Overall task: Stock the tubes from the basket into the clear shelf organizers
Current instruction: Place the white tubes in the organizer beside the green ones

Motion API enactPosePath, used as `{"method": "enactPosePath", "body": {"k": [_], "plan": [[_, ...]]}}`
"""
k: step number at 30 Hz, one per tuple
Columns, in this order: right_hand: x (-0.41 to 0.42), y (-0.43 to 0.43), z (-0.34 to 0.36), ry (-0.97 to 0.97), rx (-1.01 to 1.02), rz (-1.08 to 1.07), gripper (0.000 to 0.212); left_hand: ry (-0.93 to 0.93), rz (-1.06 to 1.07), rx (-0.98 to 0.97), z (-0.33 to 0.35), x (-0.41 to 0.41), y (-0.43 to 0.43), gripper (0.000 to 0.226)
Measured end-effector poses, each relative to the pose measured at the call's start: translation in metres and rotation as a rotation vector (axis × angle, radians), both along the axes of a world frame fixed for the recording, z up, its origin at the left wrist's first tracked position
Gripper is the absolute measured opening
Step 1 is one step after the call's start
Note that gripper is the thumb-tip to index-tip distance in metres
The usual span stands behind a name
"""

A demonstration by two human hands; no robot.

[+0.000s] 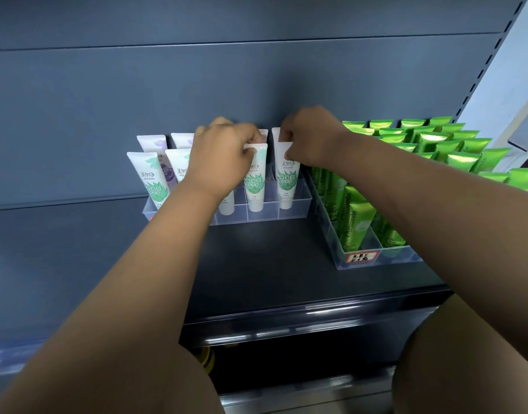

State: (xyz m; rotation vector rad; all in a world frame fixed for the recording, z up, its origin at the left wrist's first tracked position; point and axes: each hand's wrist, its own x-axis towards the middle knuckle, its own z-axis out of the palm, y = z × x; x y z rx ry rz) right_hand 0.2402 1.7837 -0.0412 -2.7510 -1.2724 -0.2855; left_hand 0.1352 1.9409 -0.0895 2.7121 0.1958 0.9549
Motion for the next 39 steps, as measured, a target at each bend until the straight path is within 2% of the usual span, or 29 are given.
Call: {"method": "enactPosePath", "body": {"k": [9, 13, 20, 25, 28, 32, 36, 39], "plan": [[-0.003, -0.003, 0.002, 0.005, -0.008, -0.004, 0.029, 0.026, 0.032, 0.052, -0.001, -0.004, -0.001, 0.026], [-0.005, -0.006, 0.004, 0.005, 0.023, 0.012, 0.033, -0.045, 0.065, 0.025, 0.008, -0.019, 0.006, 0.019], [-0.028, -0.004, 0.008, 0.015, 0.243, 0.127, 0.022, -0.226, 0.251, -0.124, 0.012, -0.081, 0.058, 0.020], [-0.052, 0.031, 0.020, 0.074, 0.319, 0.220, 0.017, -0.154, 0.333, -0.292, -0.004, -0.115, 0.097, 0.019], [-0.062, 0.059, 0.026, 0.052, 0.316, 0.278, 0.016, -0.123, 0.284, -0.444, -0.010, -0.114, 0.099, 0.019], [-0.077, 0.094, 0.027, 0.072, 0.318, 0.340, 0.025, -0.076, 0.243, -0.419, -0.016, -0.108, 0.107, 0.029], [-0.082, 0.123, 0.018, 0.089, 0.205, 0.308, 0.034, 0.003, 0.257, -0.391, -0.019, -0.106, 0.117, 0.048], [-0.081, 0.138, 0.011, 0.059, 0.098, 0.285, 0.036, 0.044, 0.232, -0.412, -0.021, -0.100, 0.117, 0.052]]}}
